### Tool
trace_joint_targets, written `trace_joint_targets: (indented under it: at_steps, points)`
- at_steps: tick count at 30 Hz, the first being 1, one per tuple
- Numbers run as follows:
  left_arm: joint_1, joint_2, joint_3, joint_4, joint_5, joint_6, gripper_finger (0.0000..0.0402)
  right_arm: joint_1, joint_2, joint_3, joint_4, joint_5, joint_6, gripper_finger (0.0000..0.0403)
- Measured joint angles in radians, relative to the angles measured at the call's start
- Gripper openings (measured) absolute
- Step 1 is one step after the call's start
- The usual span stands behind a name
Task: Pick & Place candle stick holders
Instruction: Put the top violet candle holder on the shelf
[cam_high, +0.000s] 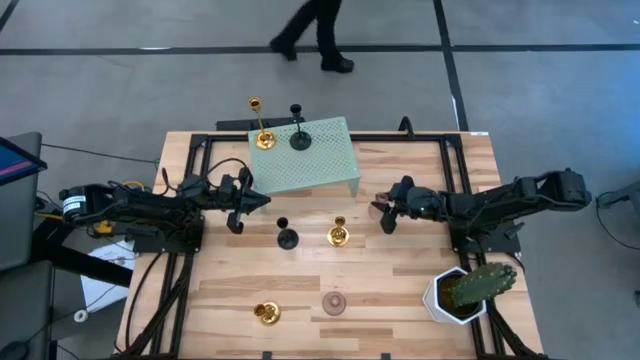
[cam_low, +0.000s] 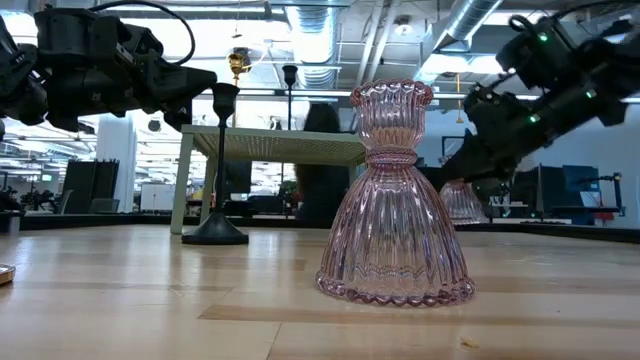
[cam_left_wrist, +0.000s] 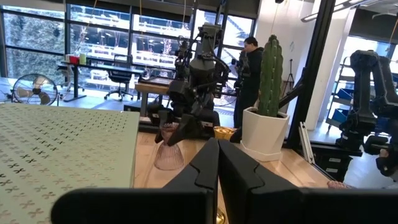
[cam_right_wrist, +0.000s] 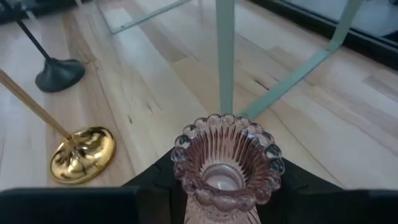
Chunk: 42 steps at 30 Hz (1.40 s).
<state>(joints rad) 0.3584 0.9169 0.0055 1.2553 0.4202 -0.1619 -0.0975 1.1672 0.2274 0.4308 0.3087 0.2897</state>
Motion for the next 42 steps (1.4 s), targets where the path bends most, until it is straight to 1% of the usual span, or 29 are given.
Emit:
trace_joint_targets:
  at_steps: [6, 11, 13, 20, 23, 27, 32, 37, 42]
  points:
    - [0.0, 0.0, 0.0, 0.0, 0.0, 0.0, 0.001, 0.0, -0.051, 0.143, -0.241, -0.046, 0.0, 0.0123]
    - [0.0, 0.0, 0.0, 0.0, 0.0, 0.0, 0.001, 0.0, -0.094, 0.262, -0.396, -0.05, -0.001, 0.013]
    - [0.0, 0.0, 0.0, 0.0, 0.0, 0.0, 0.001, 0.0, -0.104, 0.308, -0.462, -0.051, -0.01, 0.0128]
    - [0.0, 0.0, 0.0, 0.0, 0.0, 0.0, 0.001, -0.001, -0.103, 0.466, -0.591, -0.082, -0.061, 0.0123]
    - [0.0, 0.0, 0.0, 0.0, 0.0, 0.0, 0.001, -0.002, -0.1, 0.523, -0.636, -0.083, -0.093, 0.0128]
    - [0.0, 0.0, 0.0, -0.001, 0.0, 0.0, 0.001, -0.019, -0.1, 0.575, -0.637, -0.084, -0.141, 0.0124]
    - [0.0, 0.0, 0.0, -0.002, 0.0, 0.0, 0.001, -0.063, -0.1, 0.603, -0.626, -0.091, -0.17, 0.0123]
    - [0.0, 0.0, 0.0, -0.003, 0.0, 0.0, 0.001, -0.115, -0.095, 0.603, -0.568, -0.14, -0.196, 0.0127]
    - [0.0, 0.0, 0.0, -0.003, 0.0, 0.0, 0.001, -0.165, -0.032, 0.608, -0.476, -0.231, -0.223, 0.0123]
